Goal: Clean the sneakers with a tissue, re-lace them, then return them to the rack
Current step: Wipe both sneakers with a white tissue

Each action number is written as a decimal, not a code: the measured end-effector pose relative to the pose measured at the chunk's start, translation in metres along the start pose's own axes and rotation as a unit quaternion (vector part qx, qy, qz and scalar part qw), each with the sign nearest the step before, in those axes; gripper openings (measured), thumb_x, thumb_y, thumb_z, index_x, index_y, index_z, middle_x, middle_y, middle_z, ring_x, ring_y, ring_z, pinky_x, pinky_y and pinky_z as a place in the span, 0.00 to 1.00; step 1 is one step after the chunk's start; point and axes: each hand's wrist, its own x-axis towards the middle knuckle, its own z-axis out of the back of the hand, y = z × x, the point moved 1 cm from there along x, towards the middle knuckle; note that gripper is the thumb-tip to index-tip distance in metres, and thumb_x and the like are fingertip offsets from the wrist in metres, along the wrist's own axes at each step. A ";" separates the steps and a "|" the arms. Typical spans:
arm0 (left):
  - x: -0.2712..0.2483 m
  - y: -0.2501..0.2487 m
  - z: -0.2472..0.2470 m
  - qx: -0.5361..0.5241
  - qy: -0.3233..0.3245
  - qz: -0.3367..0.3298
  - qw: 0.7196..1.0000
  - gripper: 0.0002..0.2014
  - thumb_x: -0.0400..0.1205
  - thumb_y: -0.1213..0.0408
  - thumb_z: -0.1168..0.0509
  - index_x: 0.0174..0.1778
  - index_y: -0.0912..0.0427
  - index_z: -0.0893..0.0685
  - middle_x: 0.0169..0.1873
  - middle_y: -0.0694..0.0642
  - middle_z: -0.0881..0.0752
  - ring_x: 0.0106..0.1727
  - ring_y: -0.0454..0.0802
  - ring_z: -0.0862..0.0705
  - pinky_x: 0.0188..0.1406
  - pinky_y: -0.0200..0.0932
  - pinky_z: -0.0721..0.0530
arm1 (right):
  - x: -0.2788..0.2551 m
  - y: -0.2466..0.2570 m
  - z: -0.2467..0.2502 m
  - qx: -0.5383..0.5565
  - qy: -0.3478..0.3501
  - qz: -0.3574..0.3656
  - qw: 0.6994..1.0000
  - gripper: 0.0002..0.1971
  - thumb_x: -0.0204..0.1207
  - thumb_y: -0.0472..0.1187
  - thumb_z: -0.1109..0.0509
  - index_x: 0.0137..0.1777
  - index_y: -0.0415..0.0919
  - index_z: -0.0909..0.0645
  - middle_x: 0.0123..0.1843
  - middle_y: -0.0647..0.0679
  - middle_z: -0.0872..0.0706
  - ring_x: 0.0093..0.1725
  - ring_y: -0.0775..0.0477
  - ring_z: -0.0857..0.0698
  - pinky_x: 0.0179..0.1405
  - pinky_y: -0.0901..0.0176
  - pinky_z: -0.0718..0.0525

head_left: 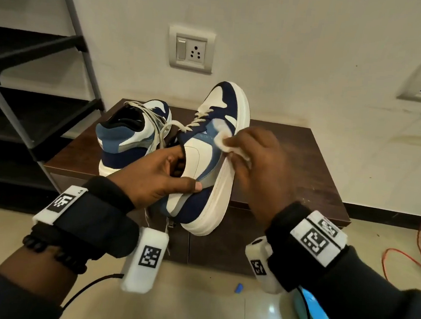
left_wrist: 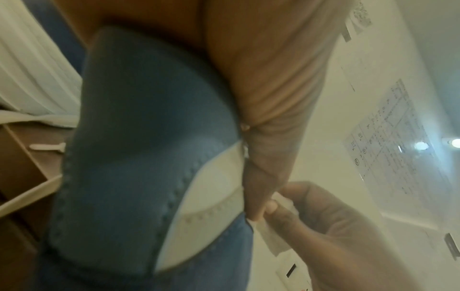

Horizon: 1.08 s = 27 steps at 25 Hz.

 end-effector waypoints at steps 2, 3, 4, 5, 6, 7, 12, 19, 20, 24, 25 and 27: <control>-0.001 0.001 0.000 -0.004 0.005 0.008 1.000 0.28 0.74 0.73 0.30 0.70 0.55 0.25 0.61 0.49 0.13 0.63 0.45 0.15 0.65 0.44 0.18 | -0.002 -0.003 0.002 0.015 0.001 -0.012 1.000 0.09 0.73 0.34 0.28 0.53 0.37 0.16 0.53 0.42 0.16 0.55 0.44 0.18 0.54 0.49 0.16; -0.002 0.000 0.002 -0.005 0.012 0.012 1.000 0.27 0.75 0.74 0.30 0.70 0.56 0.24 0.61 0.50 0.13 0.63 0.46 0.15 0.65 0.44 0.18 | -0.007 0.004 0.001 0.003 0.022 0.025 0.999 0.08 0.75 0.36 0.30 0.53 0.36 0.16 0.53 0.42 0.16 0.55 0.45 0.18 0.54 0.53 0.16; -0.002 0.000 0.003 -0.004 0.017 0.014 1.000 0.27 0.75 0.74 0.30 0.71 0.57 0.24 0.61 0.50 0.13 0.63 0.46 0.15 0.65 0.44 0.18 | -0.011 0.009 -0.002 -0.013 0.039 0.063 0.997 0.09 0.75 0.37 0.32 0.53 0.36 0.16 0.53 0.42 0.16 0.54 0.45 0.18 0.53 0.55 0.16; -0.003 -0.001 0.004 -0.001 0.020 0.013 1.000 0.26 0.76 0.74 0.31 0.71 0.57 0.24 0.62 0.50 0.13 0.64 0.46 0.15 0.66 0.45 0.18 | -0.010 0.009 -0.001 -0.014 0.039 0.069 0.997 0.09 0.76 0.37 0.33 0.53 0.36 0.16 0.53 0.42 0.16 0.54 0.45 0.18 0.53 0.55 0.16; -0.003 -0.002 0.004 0.007 0.023 0.010 1.000 0.26 0.76 0.73 0.31 0.70 0.56 0.24 0.62 0.49 0.13 0.64 0.45 0.15 0.66 0.46 0.18 | -0.004 0.004 0.004 -0.002 0.022 0.026 0.999 0.09 0.76 0.36 0.32 0.54 0.36 0.16 0.53 0.43 0.16 0.54 0.46 0.18 0.53 0.56 0.16; -0.004 -0.004 0.003 0.020 0.022 0.006 1.000 0.25 0.76 0.72 0.30 0.69 0.54 0.23 0.61 0.47 0.13 0.63 0.44 0.15 0.67 0.47 0.19 | 0.002 -0.003 0.011 0.024 -0.003 -0.034 0.999 0.09 0.75 0.35 0.30 0.54 0.37 0.16 0.53 0.45 0.16 0.53 0.49 0.20 0.54 0.60 0.18; -0.009 -0.008 -0.011 0.063 0.019 -0.027 0.997 0.22 0.76 0.72 0.29 0.66 0.52 0.21 0.60 0.44 0.13 0.63 0.43 0.15 0.67 0.50 0.19 | 0.006 -0.005 0.029 0.007 -0.036 -0.056 0.998 0.12 0.77 0.37 0.30 0.60 0.41 0.18 0.56 0.50 0.18 0.55 0.59 0.26 0.61 0.78 0.30; 0.013 -0.014 -0.006 0.008 -0.060 -0.015 0.998 0.20 0.79 0.52 0.35 0.67 0.52 0.20 0.56 0.51 0.10 0.59 0.50 0.12 0.65 0.55 0.18 | -0.009 0.007 -0.004 0.033 0.030 -0.025 0.999 0.14 0.74 0.36 0.31 0.59 0.39 0.16 0.53 0.44 0.17 0.54 0.45 0.19 0.55 0.66 0.27; 0.015 -0.014 -0.004 -0.004 -0.061 -0.012 0.998 0.19 0.79 0.53 0.35 0.65 0.53 0.18 0.55 0.52 0.10 0.59 0.51 0.12 0.64 0.53 0.17 | -0.011 0.011 -0.007 0.030 0.034 -0.022 0.999 0.14 0.73 0.36 0.31 0.59 0.38 0.15 0.52 0.44 0.16 0.53 0.45 0.19 0.54 0.67 0.27; 0.011 -0.013 0.001 -0.010 -0.038 -0.029 0.999 0.16 0.77 0.63 0.35 0.61 0.53 0.16 0.54 0.51 0.09 0.57 0.49 0.12 0.57 0.44 0.14 | 0.002 -0.005 0.003 -0.002 -0.009 -0.022 1.000 0.10 0.73 0.32 0.29 0.55 0.38 0.15 0.53 0.42 0.16 0.56 0.44 0.19 0.56 0.68 0.28; 0.008 -0.012 0.001 0.012 -0.026 -0.039 0.999 0.16 0.77 0.62 0.35 0.61 0.52 0.16 0.54 0.50 0.10 0.57 0.49 0.12 0.57 0.45 0.14 | 0.008 -0.013 0.012 -0.004 -0.041 -0.041 0.998 0.10 0.73 0.31 0.29 0.54 0.38 0.15 0.53 0.43 0.16 0.56 0.44 0.19 0.56 0.65 0.24; 0.004 -0.010 0.000 0.028 -0.009 -0.053 0.998 0.16 0.77 0.62 0.35 0.61 0.52 0.17 0.55 0.49 0.10 0.59 0.48 0.12 0.61 0.47 0.16 | 0.014 -0.019 0.021 0.001 -0.073 -0.051 0.996 0.09 0.74 0.32 0.30 0.54 0.37 0.15 0.53 0.43 0.16 0.54 0.44 0.19 0.54 0.59 0.21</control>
